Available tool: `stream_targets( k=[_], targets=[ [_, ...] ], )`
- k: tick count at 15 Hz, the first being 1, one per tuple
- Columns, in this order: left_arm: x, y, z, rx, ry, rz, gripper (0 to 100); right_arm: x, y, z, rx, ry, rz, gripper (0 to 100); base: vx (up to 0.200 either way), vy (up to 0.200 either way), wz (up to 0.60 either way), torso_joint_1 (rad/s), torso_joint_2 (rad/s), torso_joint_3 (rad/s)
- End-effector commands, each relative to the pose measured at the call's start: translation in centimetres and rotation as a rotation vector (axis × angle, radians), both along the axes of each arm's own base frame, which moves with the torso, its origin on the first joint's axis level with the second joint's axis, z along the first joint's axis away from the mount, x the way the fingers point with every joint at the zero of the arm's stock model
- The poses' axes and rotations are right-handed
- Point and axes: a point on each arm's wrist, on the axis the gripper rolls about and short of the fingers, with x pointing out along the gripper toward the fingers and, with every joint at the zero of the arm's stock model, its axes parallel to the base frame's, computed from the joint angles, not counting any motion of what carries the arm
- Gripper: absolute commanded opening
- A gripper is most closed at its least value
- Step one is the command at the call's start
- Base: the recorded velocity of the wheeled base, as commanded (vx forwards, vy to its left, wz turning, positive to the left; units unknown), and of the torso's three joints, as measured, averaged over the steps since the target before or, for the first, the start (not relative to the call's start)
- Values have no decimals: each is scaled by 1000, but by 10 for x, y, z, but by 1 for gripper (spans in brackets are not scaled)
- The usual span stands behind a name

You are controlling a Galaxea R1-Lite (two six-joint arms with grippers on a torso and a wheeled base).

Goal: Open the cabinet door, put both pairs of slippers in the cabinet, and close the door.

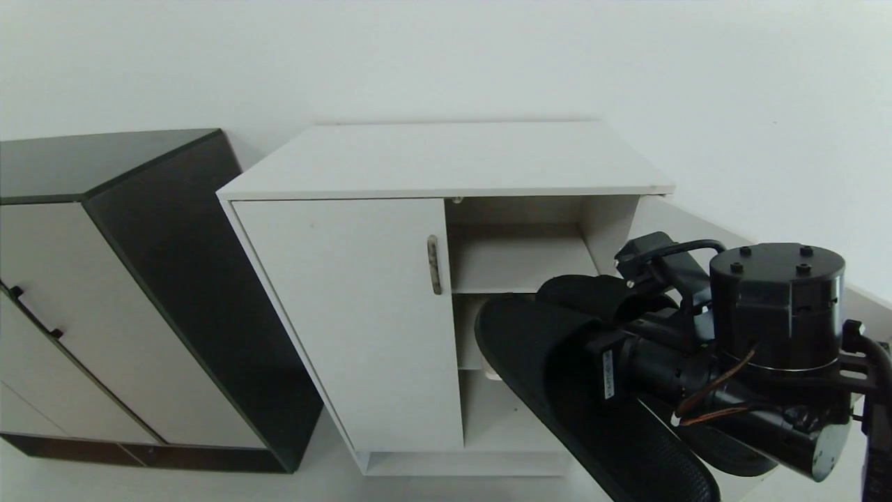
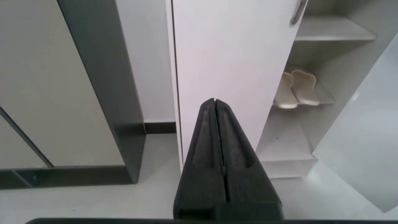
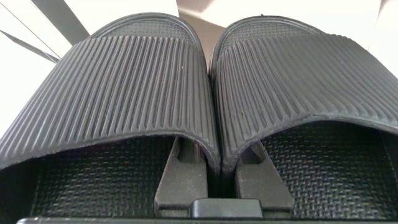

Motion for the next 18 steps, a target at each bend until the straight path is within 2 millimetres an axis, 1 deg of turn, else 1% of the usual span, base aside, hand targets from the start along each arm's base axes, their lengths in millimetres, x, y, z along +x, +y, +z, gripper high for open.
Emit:
stream_targets(
  k=[1,8,13,15,18],
  targets=[
    [0,0,0,0,0,1,0,1,1,-2,-5,4,-1,0,0,0,0,-159,471,330],
    [0,0,0,-2,0,1,0,2,2,-6,-12,11,-1,0,0,0,0,-118,461,344],
    [0,0,0,-3,0,1,0,3,4,-11,-20,8,2,0,0,0,0,-43,428,380],
    [0,0,0,-5,0,1,0,4,4,-14,-22,10,2,0,0,0,0,-5,161,159],
    [0,0,0,-5,0,2,0,6,6,-19,-30,17,0,0,0,0,0,1,27,15]
  ],
)
